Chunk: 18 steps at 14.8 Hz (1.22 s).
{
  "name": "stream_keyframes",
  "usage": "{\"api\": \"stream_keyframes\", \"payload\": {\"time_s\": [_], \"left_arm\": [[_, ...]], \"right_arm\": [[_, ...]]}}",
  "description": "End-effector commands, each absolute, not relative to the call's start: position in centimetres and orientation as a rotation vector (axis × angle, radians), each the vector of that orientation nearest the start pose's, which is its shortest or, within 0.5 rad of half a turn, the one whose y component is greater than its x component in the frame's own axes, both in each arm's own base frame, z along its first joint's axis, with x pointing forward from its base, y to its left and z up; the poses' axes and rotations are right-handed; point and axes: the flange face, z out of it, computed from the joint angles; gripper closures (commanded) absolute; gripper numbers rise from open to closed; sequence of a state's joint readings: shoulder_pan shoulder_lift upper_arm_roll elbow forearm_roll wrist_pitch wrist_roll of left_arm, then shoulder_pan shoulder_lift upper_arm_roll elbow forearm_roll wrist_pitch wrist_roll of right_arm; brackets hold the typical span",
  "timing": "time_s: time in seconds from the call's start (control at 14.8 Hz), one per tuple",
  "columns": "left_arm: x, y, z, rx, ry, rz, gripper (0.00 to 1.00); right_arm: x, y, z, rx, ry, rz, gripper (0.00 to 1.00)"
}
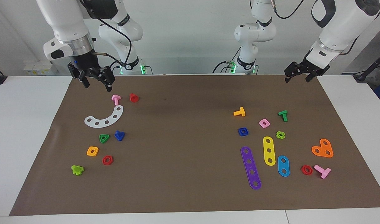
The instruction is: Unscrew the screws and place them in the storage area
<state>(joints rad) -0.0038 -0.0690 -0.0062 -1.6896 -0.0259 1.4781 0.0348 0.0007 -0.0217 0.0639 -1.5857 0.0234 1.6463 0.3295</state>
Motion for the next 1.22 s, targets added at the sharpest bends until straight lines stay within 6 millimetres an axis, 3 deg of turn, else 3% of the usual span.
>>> {"api": "stream_keyframes", "payload": {"time_s": [0.0,0.47,0.68,1.15], "left_arm": [[50.3,-1.0,59.6,-3.140,0.125,0.260,0.00],[50.8,-0.3,59.7,-3.142,0.135,0.200,0.00],[50.9,0.0,59.8,-3.042,0.177,0.190,0.00],[51.9,0.0,60.2,-3.129,0.128,0.090,0.00]], "right_arm": [[55.7,2.5,64.3,-3.045,0.369,-0.083,0.01],[54.0,3.1,64.0,-3.100,0.268,-0.022,0.01],[53.9,3.0,63.8,-3.120,0.254,-0.019,0.01],[53.5,2.4,63.3,-3.138,0.239,-0.018,0.01]]}}
